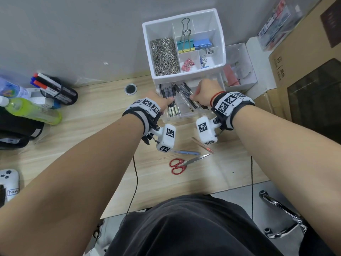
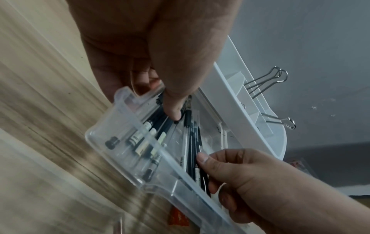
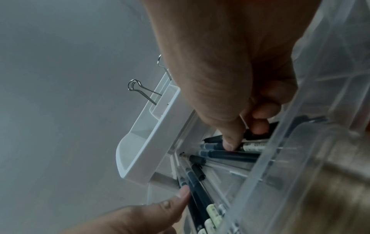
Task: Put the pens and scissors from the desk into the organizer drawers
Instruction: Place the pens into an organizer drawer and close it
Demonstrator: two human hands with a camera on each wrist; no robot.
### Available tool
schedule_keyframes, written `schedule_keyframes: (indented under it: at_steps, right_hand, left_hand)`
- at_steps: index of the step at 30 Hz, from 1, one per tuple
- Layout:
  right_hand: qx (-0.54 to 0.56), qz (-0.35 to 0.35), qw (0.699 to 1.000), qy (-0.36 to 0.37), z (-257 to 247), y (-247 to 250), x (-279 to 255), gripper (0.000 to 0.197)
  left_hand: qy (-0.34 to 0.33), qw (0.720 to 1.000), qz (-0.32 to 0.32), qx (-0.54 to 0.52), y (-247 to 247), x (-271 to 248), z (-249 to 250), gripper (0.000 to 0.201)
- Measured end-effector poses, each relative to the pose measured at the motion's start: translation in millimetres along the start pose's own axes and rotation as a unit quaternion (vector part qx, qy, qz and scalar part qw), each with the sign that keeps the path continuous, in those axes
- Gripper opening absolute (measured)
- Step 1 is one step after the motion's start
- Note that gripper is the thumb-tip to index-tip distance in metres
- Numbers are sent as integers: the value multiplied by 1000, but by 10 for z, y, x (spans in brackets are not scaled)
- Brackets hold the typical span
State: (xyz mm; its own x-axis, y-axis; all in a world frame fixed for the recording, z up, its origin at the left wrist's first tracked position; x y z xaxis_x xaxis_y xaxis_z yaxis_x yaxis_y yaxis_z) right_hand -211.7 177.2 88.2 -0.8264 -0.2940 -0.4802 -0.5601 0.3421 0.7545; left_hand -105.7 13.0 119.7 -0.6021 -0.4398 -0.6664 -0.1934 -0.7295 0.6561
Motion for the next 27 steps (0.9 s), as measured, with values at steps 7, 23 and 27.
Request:
schedule_keyframes:
  at_steps: [7,23,27]
  right_hand:
    - [-35,35,999,10,16,42,-57,36]
    - [-232,-247,941,1,-58,371,-507,52]
    - [-242,-229,943,3,-104,410,-505,40]
  left_hand:
    - [-6,1000,-10,-25,33,-21,-48,38]
    - [-74,978,-26,193,78,-307,1,126]
    - [-54,986,10,157,93,-277,-53,116]
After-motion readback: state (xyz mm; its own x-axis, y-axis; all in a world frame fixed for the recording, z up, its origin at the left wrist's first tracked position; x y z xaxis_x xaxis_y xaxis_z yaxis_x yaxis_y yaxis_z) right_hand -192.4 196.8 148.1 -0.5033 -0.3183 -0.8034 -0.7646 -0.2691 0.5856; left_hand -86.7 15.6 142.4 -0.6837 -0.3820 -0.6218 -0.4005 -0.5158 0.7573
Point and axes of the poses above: each hand's wrist, its own x-axis towards the middle knuckle, its own y-axis out of the back of the hand, z = x × y, the point moved 4 cm from there along x, towards the middle knuckle, and after that the axes turned 9 degrees about x, right-handed, at the moved point
